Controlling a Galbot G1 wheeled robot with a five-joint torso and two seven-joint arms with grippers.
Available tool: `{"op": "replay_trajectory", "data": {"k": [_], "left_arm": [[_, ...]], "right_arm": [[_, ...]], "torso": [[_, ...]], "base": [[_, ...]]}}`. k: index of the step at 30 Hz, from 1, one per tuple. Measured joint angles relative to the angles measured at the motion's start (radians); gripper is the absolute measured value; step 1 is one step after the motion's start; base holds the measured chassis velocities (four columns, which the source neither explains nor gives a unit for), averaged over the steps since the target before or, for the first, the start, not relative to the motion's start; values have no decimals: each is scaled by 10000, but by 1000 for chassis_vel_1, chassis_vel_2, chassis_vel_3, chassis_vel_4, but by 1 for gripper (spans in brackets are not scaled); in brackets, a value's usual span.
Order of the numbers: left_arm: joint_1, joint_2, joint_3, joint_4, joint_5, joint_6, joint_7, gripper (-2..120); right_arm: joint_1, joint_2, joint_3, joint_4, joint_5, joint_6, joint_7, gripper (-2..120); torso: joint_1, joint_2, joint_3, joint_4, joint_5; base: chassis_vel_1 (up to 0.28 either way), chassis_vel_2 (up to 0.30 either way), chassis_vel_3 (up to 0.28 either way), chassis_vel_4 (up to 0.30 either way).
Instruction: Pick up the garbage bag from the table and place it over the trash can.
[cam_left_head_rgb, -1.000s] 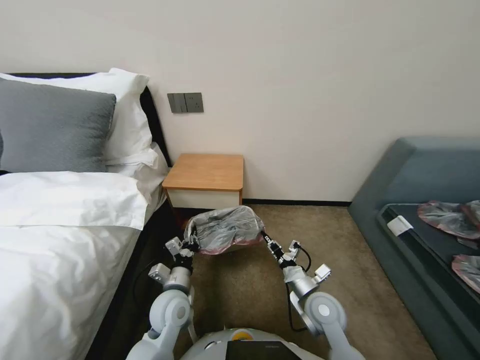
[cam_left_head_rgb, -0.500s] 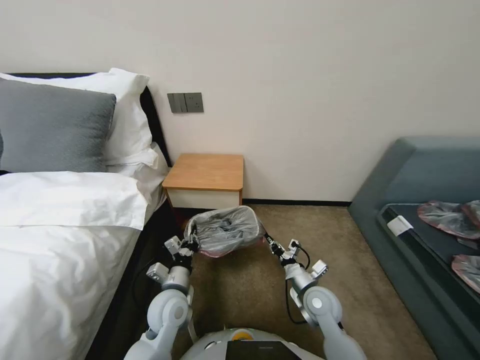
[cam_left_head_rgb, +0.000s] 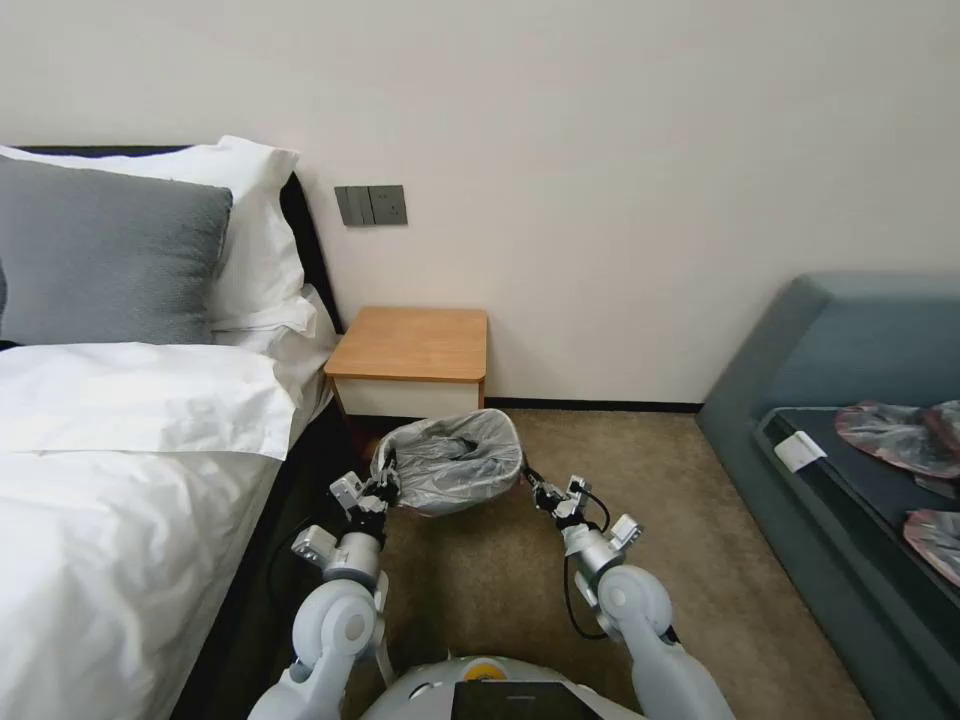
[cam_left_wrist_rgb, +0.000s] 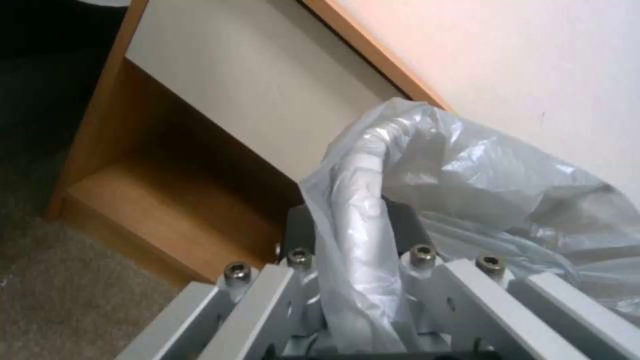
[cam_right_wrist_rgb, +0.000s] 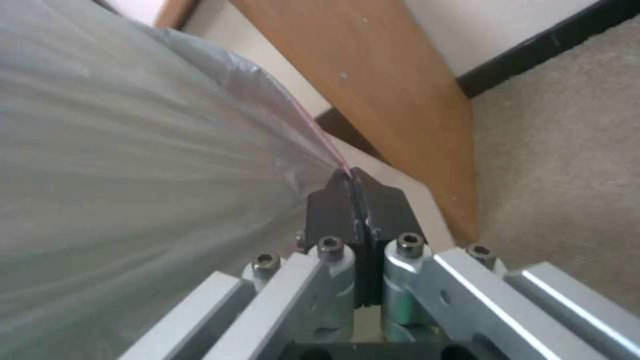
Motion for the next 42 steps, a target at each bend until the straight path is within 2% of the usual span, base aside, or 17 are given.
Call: {"op": "replay_trajectory", "data": {"k": [6,14,15,16,20,21,23,26,28,29,30,33,37,40,41,42], "left_arm": [[27,7,-13,-75,-98,75,34,7],[17,-4,-27,-54,-113,93,70,7],[-4,-2,-44,-19,-109,93,71,7],[-4,-2,-44,-19,-109,93,71,7],[-90,29,-95,64,-73,89,74,7],[-90,29,-95,64,-73,89,74,7],[-131,34,-107,99,-67,85,68,7],[-167,28,-118,129,-64,82,44,7],[-206,25,-118,203,38,82,29,7],[-206,25,-118,203,38,82,29,7],[-213,30,-116,244,162,68,36,7],[-190,72,-91,344,742,25,152,7],[-210,120,-43,491,1303,-76,433,7],[-284,255,94,734,2019,-220,947,7],[-293,327,133,799,2125,-236,1122,7],[-293,327,133,799,2125,-236,1122,7]], "right_arm": [[108,131,-108,-383,-774,270,-17,0],[3,171,-111,-504,-1168,721,-19,2],[-105,132,-56,-490,-1178,826,-151,7],[-105,132,-56,-490,-1178,826,-151,7],[-593,-55,274,-302,-1006,1111,-933,25],[-593,-55,274,-302,-1006,1111,-933,25],[-861,-108,444,-158,-852,1354,-1284,35],[-1156,-110,570,233,-581,1437,-1363,43],[-1491,-121,702,914,-152,1381,-1234,53],[-1491,-121,702,914,-152,1381,-1234,53],[-1573,-148,746,1217,-71,1346,-1148,59],[-1439,-503,752,2421,194,1035,-757,72],[-1204,-699,611,3062,391,881,-455,80],[-515,-1408,-3,3942,590,375,-103,96],[-168,-1756,-380,3957,574,185,-80,99],[-168,-1756,-380,3957,574,185,-80,99]], "torso": [[0,0,0,0,0],[0,0,0,0,0],[0,0,0,0,0],[0,0,0,0,0],[0,0,0,0,1],[0,0,0,0,1],[0,0,0,-1,0],[0,0,0,-1,1],[-1,0,0,-2,0],[-1,0,0,-2,0],[-1,0,0,-3,1],[0,0,0,0,0],[-1,0,0,1,-2],[-1,1,0,-2,-5],[0,0,-1,-2,0],[0,0,-1,-2,0]], "base": [[0,0,0,0],[0,0,0,0],[0,0,0,0],[0,0,0,0],[0,0,0,0],[0,0,0,0],[0,0,0,0],[0,0,0,0],[0,0,0,0],[0,0,0,0],[0,0,0,0],[0,0,0,0],[0,0,0,0],[0,0,0,0],[0,0,0,0],[0,0,0,0]]}}
